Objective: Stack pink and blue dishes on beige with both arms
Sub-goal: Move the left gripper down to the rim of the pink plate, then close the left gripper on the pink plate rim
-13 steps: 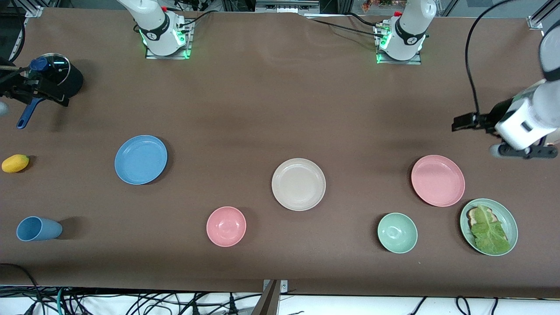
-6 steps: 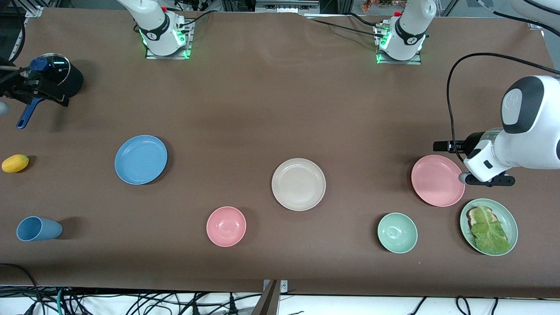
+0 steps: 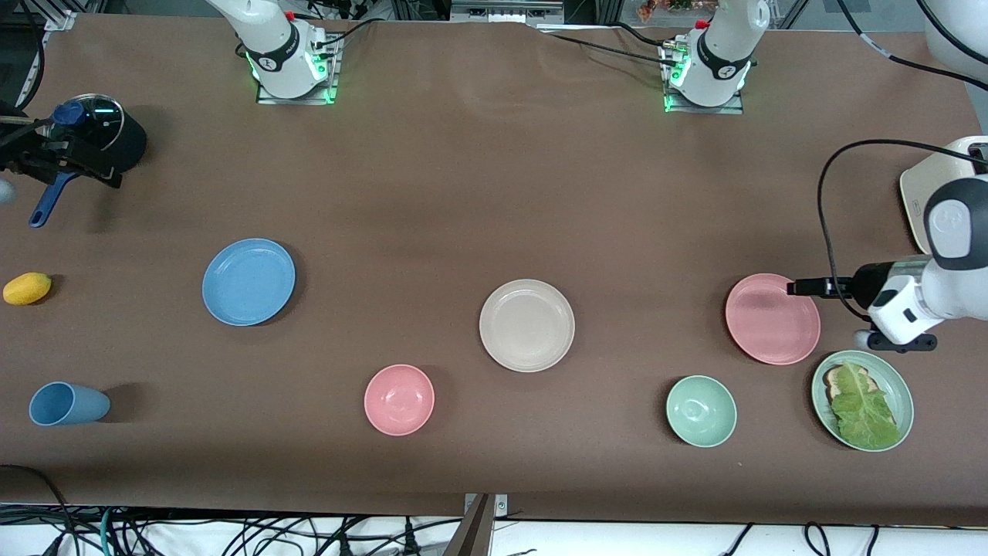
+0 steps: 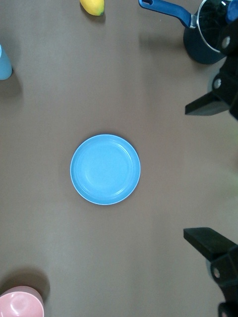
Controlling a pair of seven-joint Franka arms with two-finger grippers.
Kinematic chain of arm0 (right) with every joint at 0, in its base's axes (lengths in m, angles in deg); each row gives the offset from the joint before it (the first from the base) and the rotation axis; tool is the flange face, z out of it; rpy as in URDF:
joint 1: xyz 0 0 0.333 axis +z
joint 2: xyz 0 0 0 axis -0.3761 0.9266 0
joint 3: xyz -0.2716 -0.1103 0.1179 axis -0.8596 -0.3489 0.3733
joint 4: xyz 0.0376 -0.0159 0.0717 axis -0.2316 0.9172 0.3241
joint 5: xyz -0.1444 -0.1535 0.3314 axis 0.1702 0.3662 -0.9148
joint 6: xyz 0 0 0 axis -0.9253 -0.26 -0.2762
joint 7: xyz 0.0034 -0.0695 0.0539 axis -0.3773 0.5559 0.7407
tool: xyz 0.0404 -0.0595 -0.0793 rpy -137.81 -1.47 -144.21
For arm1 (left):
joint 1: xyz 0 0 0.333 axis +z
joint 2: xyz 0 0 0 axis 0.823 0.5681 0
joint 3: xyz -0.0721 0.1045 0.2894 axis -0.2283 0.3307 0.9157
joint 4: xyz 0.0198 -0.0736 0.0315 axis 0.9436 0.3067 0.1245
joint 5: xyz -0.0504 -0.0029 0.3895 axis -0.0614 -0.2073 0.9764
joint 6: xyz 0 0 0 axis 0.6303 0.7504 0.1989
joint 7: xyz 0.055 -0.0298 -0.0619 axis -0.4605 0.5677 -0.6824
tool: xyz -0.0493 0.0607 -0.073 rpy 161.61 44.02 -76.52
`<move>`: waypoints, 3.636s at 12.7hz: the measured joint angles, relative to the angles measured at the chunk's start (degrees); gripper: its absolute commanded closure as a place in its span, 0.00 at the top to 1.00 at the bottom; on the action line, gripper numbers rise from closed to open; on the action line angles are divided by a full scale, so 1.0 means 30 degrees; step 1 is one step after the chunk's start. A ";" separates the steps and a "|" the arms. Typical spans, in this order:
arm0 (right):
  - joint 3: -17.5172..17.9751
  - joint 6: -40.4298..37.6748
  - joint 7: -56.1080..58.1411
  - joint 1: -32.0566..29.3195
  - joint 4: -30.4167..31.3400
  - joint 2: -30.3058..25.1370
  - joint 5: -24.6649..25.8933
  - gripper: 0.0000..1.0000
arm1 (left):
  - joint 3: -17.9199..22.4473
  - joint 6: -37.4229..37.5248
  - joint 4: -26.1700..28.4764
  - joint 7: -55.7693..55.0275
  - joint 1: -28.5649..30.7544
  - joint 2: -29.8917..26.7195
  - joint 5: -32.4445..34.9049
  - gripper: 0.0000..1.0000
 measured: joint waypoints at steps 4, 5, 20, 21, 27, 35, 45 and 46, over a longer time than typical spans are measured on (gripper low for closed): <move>-0.0001 0.0000 0.0000 0.0000 0.0000 0.0000 -0.0001 1.00 | -0.0015 -0.2662 0.1300 0.3226 0.1136 0.0692 -0.0770 0.99; -0.0001 0.0000 0.0000 0.0000 0.0000 -0.0001 -0.0001 1.00 | -0.0015 -0.3420 0.1823 0.3928 0.1324 0.0724 -0.1024 0.99; -0.0002 0.0000 0.0000 0.0000 0.0000 0.0000 -0.0005 1.00 | 0.0003 -0.7255 0.4189 0.8737 0.3853 0.2531 -0.6299 0.96; -0.0001 0.0000 0.0000 0.0000 0.0000 -0.0001 -0.0005 1.00 | 0.0009 -0.7313 0.4189 0.8737 0.4011 0.2649 -0.6356 0.96; -0.0002 0.0000 0.0000 0.0000 0.0000 0.0000 -0.0006 1.00 | -0.0029 -0.7337 0.4188 0.8543 0.4562 0.2785 -0.7428 0.90; -0.0001 0.0000 0.0000 0.0000 0.0000 0.0000 -0.0006 1.00 | -0.0175 -0.8167 0.3992 0.7563 0.3895 0.3285 -0.7441 0.92; -0.0001 0.0000 0.0000 0.0000 0.0000 0.0000 -0.0007 1.00 | -0.0176 -0.8173 0.3894 0.8071 0.3856 0.3522 -0.7441 0.00; -0.0001 0.0000 0.0000 0.0000 0.0000 0.0000 -0.0007 1.00 | -0.0175 -0.8193 0.3894 0.8210 0.3854 0.3558 -0.7441 0.00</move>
